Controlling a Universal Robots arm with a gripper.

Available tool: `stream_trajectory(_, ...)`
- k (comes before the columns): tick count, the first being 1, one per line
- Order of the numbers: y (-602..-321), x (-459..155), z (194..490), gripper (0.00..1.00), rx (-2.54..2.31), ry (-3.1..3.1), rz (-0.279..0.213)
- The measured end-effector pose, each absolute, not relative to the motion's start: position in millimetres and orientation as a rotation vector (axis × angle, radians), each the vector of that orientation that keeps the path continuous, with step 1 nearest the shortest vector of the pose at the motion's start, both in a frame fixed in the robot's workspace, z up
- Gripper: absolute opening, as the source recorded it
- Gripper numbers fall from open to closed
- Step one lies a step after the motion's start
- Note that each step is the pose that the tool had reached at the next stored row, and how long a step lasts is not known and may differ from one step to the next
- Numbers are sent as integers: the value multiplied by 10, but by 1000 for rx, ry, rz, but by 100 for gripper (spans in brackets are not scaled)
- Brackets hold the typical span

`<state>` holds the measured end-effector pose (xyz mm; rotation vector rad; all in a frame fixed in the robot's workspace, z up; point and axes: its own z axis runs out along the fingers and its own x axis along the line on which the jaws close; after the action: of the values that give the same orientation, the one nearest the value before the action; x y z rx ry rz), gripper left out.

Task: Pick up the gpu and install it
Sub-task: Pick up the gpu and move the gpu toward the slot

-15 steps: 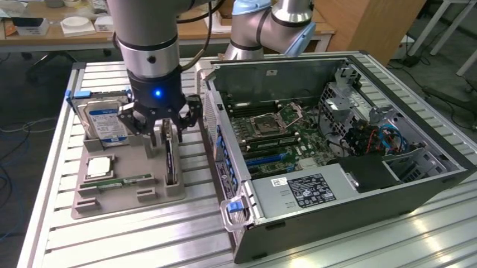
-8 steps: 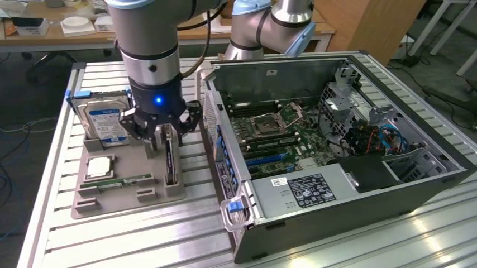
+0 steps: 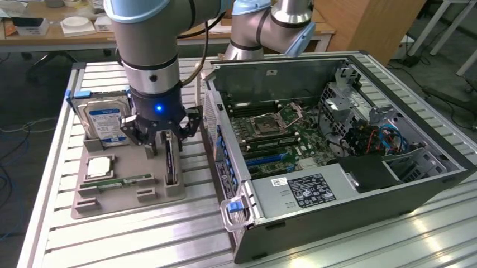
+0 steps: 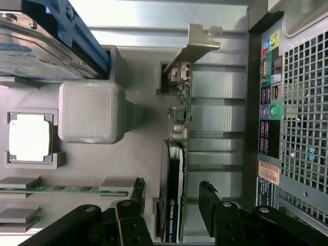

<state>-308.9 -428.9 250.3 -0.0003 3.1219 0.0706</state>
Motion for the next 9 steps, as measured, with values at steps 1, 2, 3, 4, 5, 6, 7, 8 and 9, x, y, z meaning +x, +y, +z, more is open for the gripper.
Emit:
stream_trajectory(1, -4290, -3091, 2485, 55, 0, 3122, 71)
stream_trajectory(2, -4292, -3092, 2467, 55, 1, 3122, 71)
stream_trajectory(3, -4293, -3092, 2449, 55, 2, 3122, 71)
stream_trajectory(4, -4294, -3092, 2429, 55, 6, 3122, 71)
stream_trajectory(5, -4294, -3091, 2411, 55, 16, 3121, 71)
stream_trajectory(6, -4291, -3089, 2394, 55, 28, 3121, 70)
stream_trajectory(7, -4282, -3088, 2380, 55, 36, 3122, 70)
stream_trajectory(8, -4268, -3088, 2367, 55, 41, 3122, 70)
stream_trajectory(9, -4255, -3089, 2355, 55, 45, 3122, 70)
